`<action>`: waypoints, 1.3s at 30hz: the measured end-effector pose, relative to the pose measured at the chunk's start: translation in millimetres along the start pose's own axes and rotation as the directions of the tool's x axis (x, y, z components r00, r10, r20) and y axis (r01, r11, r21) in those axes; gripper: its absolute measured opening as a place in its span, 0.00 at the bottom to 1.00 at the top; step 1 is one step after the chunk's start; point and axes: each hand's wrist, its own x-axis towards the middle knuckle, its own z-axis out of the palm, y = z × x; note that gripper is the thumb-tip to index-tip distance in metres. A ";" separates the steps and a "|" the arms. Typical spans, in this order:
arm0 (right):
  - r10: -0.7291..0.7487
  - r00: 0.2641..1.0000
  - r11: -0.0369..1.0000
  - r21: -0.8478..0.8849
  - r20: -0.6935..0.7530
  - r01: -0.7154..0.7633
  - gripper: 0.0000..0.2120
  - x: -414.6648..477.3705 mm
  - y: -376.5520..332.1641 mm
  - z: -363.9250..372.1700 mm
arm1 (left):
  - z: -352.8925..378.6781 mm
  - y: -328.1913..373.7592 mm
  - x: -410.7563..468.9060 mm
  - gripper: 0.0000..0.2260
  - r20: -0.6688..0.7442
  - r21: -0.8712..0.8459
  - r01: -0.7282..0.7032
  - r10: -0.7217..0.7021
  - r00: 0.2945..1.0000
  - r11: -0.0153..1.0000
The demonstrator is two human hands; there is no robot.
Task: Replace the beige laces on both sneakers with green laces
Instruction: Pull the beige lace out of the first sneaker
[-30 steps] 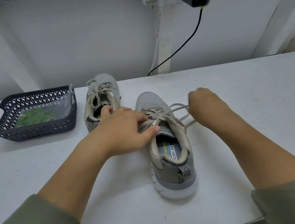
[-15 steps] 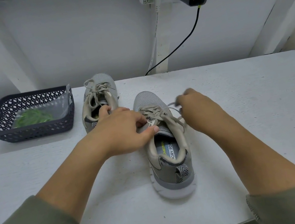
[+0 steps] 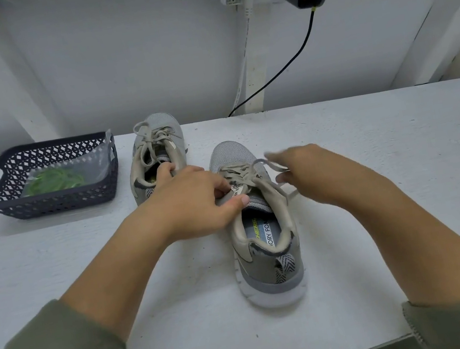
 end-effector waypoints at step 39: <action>0.021 0.967 0.982 0.186 -0.256 0.028 0.10 -32.4 -36.9 4.4 | 16.2 6.2 18.3 0.03 -0.355 -0.391 0.037 -0.188 0.916 0.919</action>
